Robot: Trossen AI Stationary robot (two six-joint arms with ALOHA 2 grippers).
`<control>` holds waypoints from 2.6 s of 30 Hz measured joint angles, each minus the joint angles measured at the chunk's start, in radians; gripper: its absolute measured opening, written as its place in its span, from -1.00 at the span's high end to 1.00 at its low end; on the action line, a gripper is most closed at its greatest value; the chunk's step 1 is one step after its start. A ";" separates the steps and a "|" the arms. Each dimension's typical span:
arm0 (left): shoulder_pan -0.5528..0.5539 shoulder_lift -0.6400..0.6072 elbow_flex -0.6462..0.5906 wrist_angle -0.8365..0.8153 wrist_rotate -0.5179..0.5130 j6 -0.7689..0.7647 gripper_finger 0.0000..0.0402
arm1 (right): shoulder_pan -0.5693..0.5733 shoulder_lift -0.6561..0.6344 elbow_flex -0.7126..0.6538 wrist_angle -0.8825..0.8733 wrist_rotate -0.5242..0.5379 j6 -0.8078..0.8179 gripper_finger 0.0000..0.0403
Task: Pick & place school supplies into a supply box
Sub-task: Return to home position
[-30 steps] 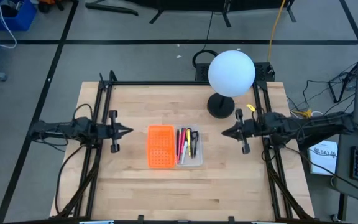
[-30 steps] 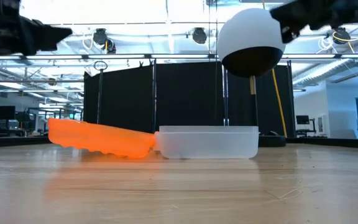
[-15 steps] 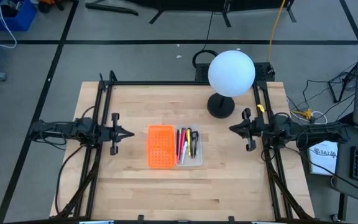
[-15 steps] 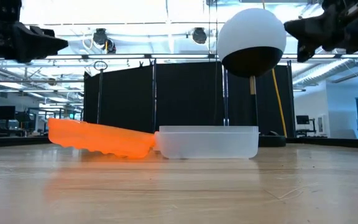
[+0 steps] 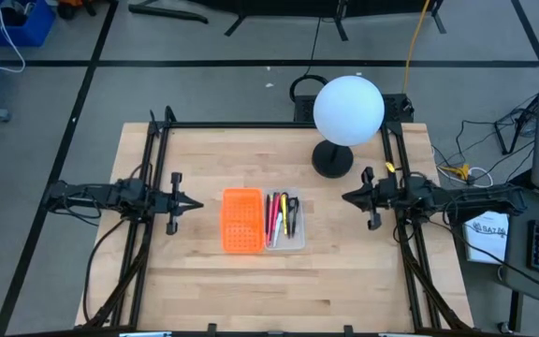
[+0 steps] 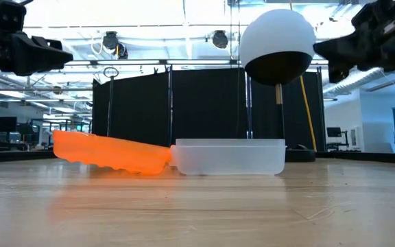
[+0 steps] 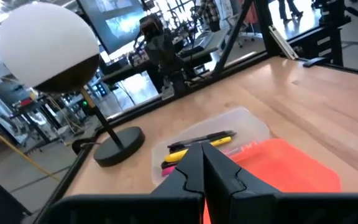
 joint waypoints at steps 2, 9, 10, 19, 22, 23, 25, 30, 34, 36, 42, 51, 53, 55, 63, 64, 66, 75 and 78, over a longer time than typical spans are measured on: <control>0.000 0.000 0.000 -0.008 -0.003 -0.012 1.00 | 0.000 -0.002 0.000 0.022 0.000 -0.008 1.00; 0.000 0.001 -0.019 0.035 0.033 -0.017 1.00 | 0.000 -0.002 -0.002 0.015 0.002 -0.059 1.00; 0.000 0.001 -0.019 0.035 0.043 -0.017 1.00 | 0.000 -0.003 -0.002 0.011 0.002 -0.064 1.00; 0.000 0.010 -0.020 0.034 0.029 -0.064 1.00 | 0.000 0.001 -0.004 -0.030 0.002 -0.067 1.00; 0.000 0.019 -0.020 0.034 0.026 -0.072 0.99 | 0.000 0.000 -0.004 -0.026 0.002 -0.063 1.00; 0.000 0.024 -0.020 0.033 0.023 -0.072 0.98 | 0.000 0.000 -0.004 -0.026 0.002 -0.063 1.00; 0.000 0.033 -0.020 0.032 0.002 -0.072 0.95 | -0.001 0.000 -0.005 -0.026 0.002 -0.063 1.00; 0.000 0.051 -0.020 0.034 -0.015 -0.093 0.89 | -0.001 0.000 -0.005 -0.026 0.001 -0.063 1.00; 0.000 0.051 -0.020 0.033 -0.015 -0.105 0.88 | -0.001 0.000 -0.005 -0.026 0.000 -0.063 1.00; 0.000 0.051 -0.020 0.033 -0.016 -0.105 0.88 | -0.001 0.000 -0.005 -0.026 0.000 -0.063 1.00; 0.000 0.051 -0.020 0.037 -0.017 -0.105 0.87 | -0.001 0.000 -0.005 -0.026 0.000 -0.063 1.00; 0.000 0.051 -0.023 0.071 -0.020 -0.105 0.87 | -0.001 0.000 -0.005 -0.026 -0.001 -0.063 1.00; 0.000 0.051 -0.023 0.073 -0.020 -0.105 0.87 | -0.001 0.000 -0.005 -0.026 -0.001 -0.063 1.00; 0.000 0.051 -0.023 0.073 -0.020 -0.104 0.87 | -0.001 0.000 -0.005 -0.026 -0.001 -0.063 1.00; 0.000 0.051 -0.023 0.074 -0.019 -0.103 0.87 | -0.001 0.000 -0.005 -0.026 -0.001 -0.063 1.00; 0.000 0.051 -0.023 0.075 -0.019 -0.103 0.87 | -0.001 0.000 -0.005 -0.026 -0.001 -0.063 1.00; 0.000 0.051 -0.023 0.074 -0.019 -0.103 0.87 | -0.001 0.000 -0.005 -0.026 -0.001 -0.063 1.00; 0.000 0.051 -0.021 0.075 -0.019 -0.103 0.87 | -0.001 0.000 -0.005 -0.026 -0.001 -0.063 1.00; 0.000 0.051 -0.021 0.075 -0.018 -0.103 0.87 | -0.001 0.000 -0.005 -0.026 -0.001 -0.063 1.00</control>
